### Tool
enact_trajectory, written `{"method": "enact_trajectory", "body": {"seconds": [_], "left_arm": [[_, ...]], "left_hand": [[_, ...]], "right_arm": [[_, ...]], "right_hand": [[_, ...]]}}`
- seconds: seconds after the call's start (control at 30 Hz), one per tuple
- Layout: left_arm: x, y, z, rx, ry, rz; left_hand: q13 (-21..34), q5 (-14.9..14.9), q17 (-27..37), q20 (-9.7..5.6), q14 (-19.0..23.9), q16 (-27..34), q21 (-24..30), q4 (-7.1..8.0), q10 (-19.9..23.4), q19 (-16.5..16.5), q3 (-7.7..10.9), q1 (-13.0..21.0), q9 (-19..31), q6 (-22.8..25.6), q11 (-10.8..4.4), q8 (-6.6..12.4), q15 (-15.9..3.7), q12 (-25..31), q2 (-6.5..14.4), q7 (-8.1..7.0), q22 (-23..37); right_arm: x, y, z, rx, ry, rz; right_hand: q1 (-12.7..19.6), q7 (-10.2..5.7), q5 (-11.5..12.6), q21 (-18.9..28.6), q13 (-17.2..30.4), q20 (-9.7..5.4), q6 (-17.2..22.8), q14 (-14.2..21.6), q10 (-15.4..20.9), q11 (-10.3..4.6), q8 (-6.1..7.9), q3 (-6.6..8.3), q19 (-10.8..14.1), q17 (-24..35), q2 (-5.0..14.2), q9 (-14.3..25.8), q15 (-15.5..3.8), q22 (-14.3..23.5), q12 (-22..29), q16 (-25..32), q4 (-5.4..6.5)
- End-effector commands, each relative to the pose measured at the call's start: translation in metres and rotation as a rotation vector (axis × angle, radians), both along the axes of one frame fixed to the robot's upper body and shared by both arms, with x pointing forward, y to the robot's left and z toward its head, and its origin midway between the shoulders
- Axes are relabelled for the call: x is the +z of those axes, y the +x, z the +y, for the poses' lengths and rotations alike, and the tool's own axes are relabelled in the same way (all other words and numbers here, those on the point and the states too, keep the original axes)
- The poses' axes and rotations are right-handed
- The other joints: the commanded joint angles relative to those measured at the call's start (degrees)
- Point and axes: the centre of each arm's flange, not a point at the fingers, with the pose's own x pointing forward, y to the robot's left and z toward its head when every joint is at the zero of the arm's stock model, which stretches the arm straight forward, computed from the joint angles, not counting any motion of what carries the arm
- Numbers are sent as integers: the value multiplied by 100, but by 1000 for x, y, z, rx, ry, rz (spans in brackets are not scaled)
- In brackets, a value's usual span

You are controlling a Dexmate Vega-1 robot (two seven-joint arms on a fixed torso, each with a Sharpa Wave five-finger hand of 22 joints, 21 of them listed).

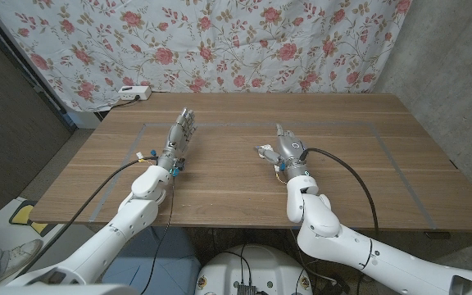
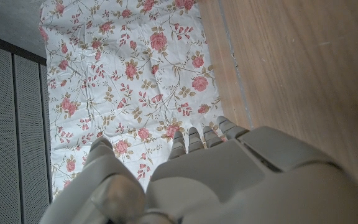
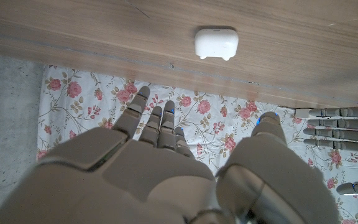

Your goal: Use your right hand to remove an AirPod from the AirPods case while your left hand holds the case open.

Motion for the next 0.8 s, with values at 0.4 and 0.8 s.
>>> {"method": "enact_trajectory", "body": {"seconds": [0.4, 0.8], "left_arm": [[-6, -2, 1, -32, 1, -21], [-5, -5, 3, -15, -4, -20]], "left_hand": [[19, -2, 27, -35, -53, 36, 39, 16, 32, -20, 56, 59, 32, 20, -19, 14, -8, 9, -28, -16, 25], [19, -3, 26, -35, -53, 36, 35, 6, 28, -29, 64, 64, 32, 13, -33, 13, -15, 5, -32, -16, 25]], "right_arm": [[1, 2, 14, -48, -55, -2], [7, 6, 18, -71, -60, -6]], "right_hand": [[67, -17, -13, 50, 40, -18, -12, 136, 237, 74, 15, 26, 183, 34, -5, 22, 30, 15, 85, 48, -11], [-80, 135, -18, 73, 67, -16, 128, 322, 454, 78, 68, -73, 357, 51, -106, 25, -13, 18, 156, 101, 53]]}}
